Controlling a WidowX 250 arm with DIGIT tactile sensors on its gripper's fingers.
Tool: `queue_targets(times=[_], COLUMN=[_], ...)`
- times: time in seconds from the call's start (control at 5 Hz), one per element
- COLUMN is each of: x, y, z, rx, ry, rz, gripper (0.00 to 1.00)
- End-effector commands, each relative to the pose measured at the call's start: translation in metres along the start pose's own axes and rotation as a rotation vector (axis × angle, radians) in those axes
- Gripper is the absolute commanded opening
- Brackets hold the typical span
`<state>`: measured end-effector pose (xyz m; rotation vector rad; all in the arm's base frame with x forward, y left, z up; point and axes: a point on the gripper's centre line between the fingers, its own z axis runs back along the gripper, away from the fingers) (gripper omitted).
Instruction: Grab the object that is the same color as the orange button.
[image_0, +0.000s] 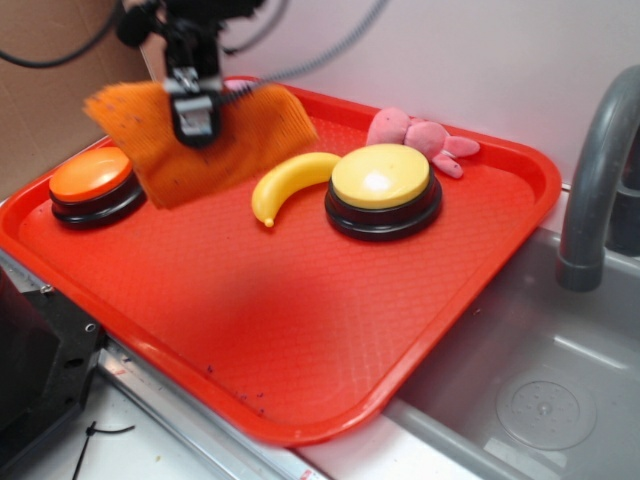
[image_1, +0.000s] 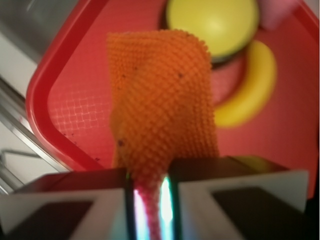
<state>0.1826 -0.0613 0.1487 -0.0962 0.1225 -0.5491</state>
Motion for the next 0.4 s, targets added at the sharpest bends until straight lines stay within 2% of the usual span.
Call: queue_targets(times=[0.0,0.2], x=[-0.0171,-0.0106], y=[-0.0058,-0.0034], z=[0.0433,0.0374], rx=[0.059,0.077], ry=[-0.129,-0.079], rz=[0.418,0.425], gripper=[0.0,0.0])
